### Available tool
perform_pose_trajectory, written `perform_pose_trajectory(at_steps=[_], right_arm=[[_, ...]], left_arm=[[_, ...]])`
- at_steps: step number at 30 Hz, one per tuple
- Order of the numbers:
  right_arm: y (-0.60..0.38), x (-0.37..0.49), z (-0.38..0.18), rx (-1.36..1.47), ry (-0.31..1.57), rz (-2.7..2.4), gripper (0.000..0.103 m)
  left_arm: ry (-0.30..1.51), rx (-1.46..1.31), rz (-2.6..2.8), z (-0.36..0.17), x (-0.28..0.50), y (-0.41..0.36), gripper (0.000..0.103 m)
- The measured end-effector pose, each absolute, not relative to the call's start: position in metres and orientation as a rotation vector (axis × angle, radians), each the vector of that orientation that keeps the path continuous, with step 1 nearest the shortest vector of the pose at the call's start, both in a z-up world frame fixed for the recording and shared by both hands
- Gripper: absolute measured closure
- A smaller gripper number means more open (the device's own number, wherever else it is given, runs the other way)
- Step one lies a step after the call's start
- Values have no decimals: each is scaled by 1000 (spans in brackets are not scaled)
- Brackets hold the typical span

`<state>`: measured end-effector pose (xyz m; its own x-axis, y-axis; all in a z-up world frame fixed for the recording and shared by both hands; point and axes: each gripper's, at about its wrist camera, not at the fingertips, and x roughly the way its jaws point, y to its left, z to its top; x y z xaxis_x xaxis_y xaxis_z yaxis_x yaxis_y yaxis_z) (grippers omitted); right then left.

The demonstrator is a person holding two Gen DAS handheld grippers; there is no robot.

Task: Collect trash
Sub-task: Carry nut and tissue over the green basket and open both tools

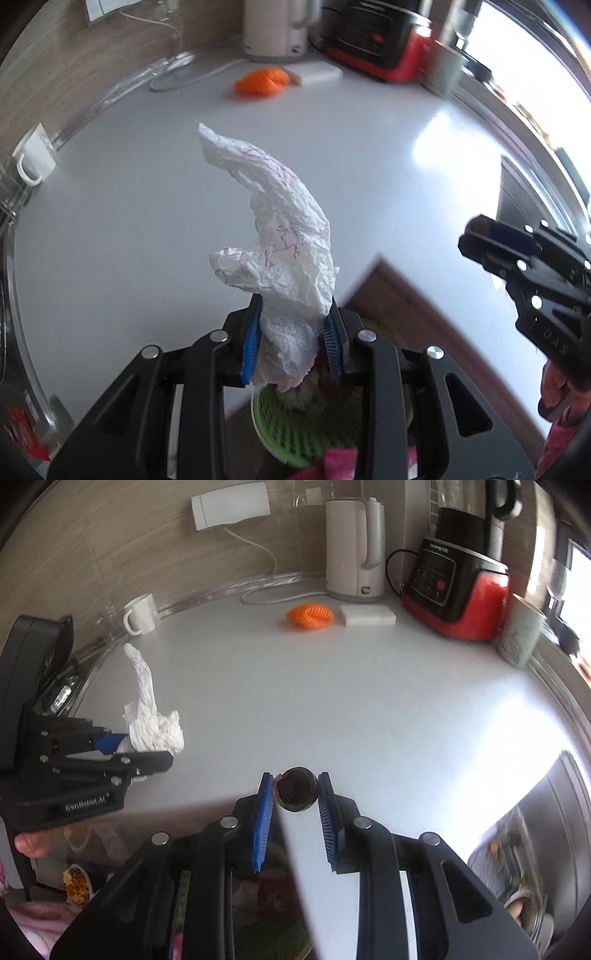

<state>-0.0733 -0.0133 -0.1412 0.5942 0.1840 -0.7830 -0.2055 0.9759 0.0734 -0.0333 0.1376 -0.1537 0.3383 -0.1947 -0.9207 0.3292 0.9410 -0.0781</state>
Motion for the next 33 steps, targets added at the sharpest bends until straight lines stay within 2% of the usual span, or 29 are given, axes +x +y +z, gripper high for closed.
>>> perform_pose_trajectory(at_steps=[8, 18, 21, 22, 28, 33], right_arm=[[17, -152, -156, 32, 950, 178, 78], [45, -185, -190, 57, 978, 172, 77], [51, -184, -203, 44, 998, 171, 49], [53, -184, -204, 37, 993, 161, 46], [43, -183, -195, 69, 979, 117, 41], [29, -185, -184, 74, 958, 62, 41]], left_arm=[[1237, 169, -443, -172, -105, 154, 73], [1218, 221, -479, -176, -138, 162, 73], [1218, 231, -476, -177, -141, 163, 73], [1220, 233, -477, -177, -141, 164, 73], [1226, 234, -489, -178, -144, 165, 73], [1240, 234, -523, -183, -145, 162, 73]])
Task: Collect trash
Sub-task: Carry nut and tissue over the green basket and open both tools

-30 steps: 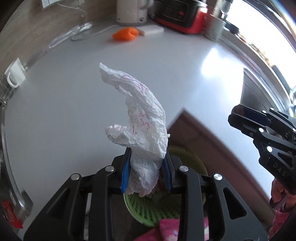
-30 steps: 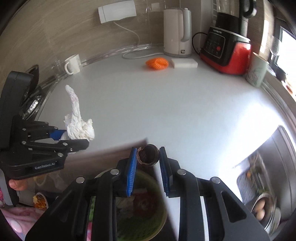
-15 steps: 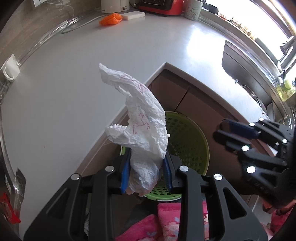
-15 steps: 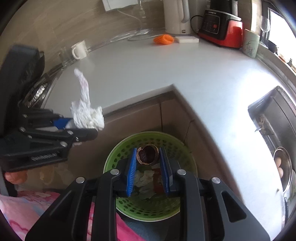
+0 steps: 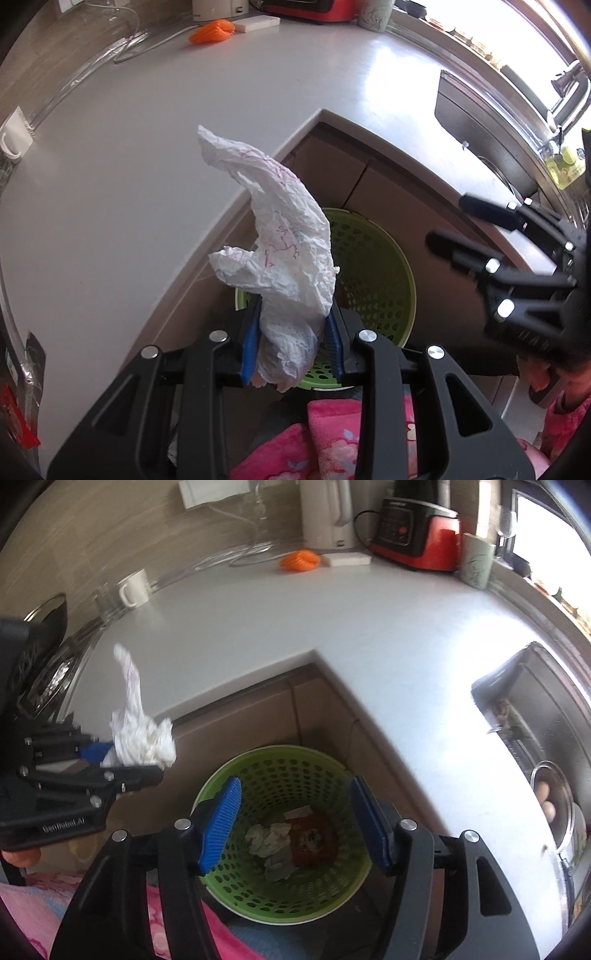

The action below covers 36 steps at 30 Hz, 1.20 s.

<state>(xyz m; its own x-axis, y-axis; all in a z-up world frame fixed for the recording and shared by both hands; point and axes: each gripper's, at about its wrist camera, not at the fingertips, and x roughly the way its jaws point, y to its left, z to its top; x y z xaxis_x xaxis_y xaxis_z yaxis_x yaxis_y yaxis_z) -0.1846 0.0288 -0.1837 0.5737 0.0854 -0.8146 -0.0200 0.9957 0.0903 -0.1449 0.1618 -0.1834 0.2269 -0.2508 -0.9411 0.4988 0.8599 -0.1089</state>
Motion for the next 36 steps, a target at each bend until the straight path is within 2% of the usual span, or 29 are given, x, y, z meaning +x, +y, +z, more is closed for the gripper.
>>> perform_pose_trajectory(at_steps=[6, 8, 12, 16, 21, 24, 27, 29, 31, 36], right_arm=[[9, -193, -171, 118, 925, -7, 37], [4, -196, -168, 126, 919, -23, 37], [0, -199, -166, 128, 919, -44, 37], [-1, -199, -167, 133, 925, -53, 37], [2, -197, -165, 127, 922, -53, 37], [2, -196, -162, 125, 915, -59, 29], [0, -194, -159, 120, 906, -67, 27], [-2, -192, -156, 122, 901, -74, 22], [-5, -192, -151, 127, 886, -87, 11], [-13, -187, -140, 130, 863, -110, 3]], left_arm=[[1290, 258, -584, -199, -147, 149, 72], [1311, 279, -594, -206, -150, 145, 66], [1327, 298, -600, -210, -155, 140, 35], [1298, 299, -600, -205, -155, 141, 27], [1280, 287, -582, -199, -151, 143, 25], [1257, 268, -560, -195, -146, 144, 19], [1230, 247, -541, -187, -138, 146, 17], [1211, 236, -526, -181, -134, 149, 14], [1183, 226, -510, -174, -129, 150, 12], [1095, 254, -465, -153, -118, 149, 8]])
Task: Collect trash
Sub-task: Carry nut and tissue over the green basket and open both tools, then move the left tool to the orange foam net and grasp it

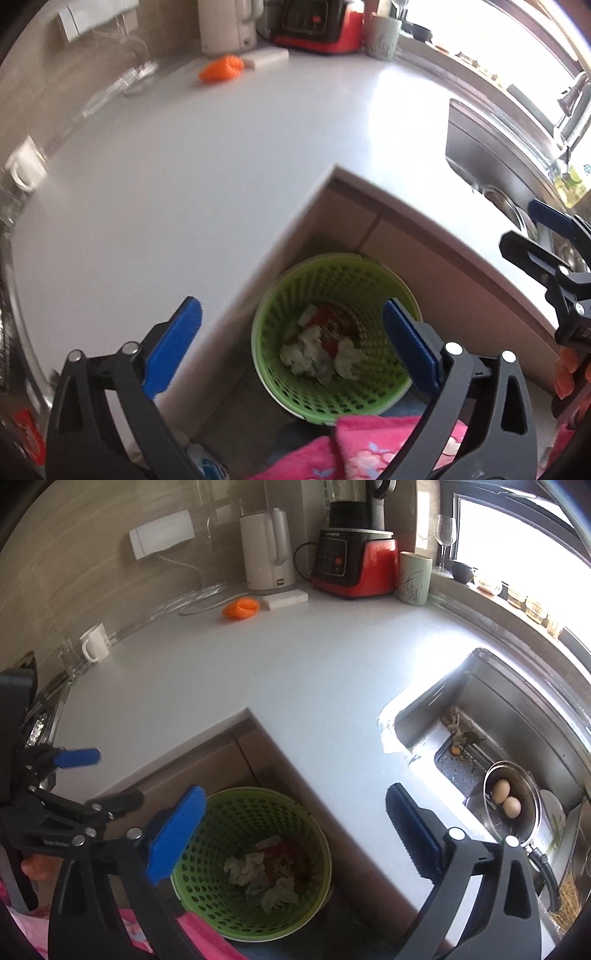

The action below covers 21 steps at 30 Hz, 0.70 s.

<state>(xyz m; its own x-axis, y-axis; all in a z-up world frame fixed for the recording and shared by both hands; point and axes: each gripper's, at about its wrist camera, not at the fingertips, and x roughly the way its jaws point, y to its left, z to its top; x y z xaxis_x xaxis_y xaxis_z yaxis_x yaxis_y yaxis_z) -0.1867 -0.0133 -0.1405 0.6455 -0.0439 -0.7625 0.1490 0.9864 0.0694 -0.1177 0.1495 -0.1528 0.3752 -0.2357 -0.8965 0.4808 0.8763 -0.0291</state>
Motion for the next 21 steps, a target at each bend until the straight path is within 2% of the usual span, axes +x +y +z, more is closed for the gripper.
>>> perform_pose_trajectory(at_steps=[8, 21], right_arm=[[-38, -159, -130, 128, 853, -92, 3], [-79, -80, -128, 80, 868, 15, 3]], left_arm=[[1044, 213, -407, -128, -84, 145, 8], [1022, 31, -262, -108, 19, 121, 8]])
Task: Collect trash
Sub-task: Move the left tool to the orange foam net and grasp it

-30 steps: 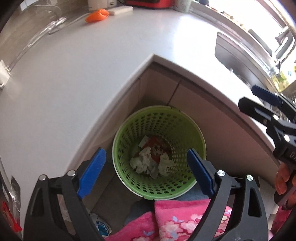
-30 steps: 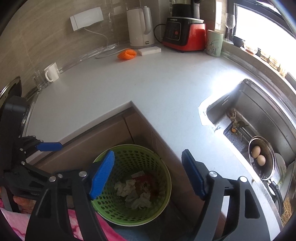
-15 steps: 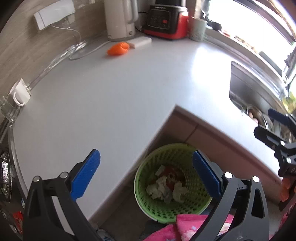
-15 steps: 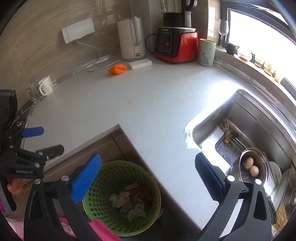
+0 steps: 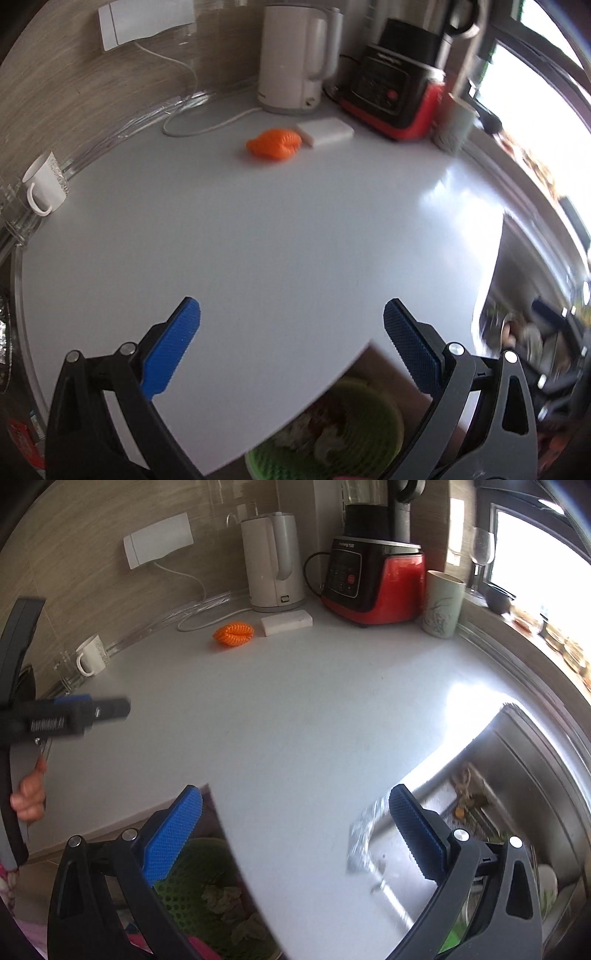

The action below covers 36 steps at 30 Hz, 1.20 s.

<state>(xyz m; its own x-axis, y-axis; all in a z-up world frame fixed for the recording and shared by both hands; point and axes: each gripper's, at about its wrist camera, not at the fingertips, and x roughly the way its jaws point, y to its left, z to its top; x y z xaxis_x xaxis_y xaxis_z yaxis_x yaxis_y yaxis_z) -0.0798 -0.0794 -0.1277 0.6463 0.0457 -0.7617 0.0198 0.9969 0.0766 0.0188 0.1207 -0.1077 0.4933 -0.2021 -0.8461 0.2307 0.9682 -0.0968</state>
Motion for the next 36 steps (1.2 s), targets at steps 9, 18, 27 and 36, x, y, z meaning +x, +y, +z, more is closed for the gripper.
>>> perform_pose_trajectory(at_steps=[9, 18, 27, 36], right_arm=[[-108, -13, -143, 40, 895, 72, 2], [-136, 52, -158, 28, 904, 137, 2], [-150, 94, -166, 33, 894, 172, 2], [-159, 110, -176, 40, 908, 182, 2]], left_arm=[[1017, -29, -150, -115, 106, 91, 8], [1003, -108, -66, -140, 181, 79, 8], [1010, -162, 26, -164, 249, 75, 8], [1044, -210, 92, -185, 290, 76, 8]])
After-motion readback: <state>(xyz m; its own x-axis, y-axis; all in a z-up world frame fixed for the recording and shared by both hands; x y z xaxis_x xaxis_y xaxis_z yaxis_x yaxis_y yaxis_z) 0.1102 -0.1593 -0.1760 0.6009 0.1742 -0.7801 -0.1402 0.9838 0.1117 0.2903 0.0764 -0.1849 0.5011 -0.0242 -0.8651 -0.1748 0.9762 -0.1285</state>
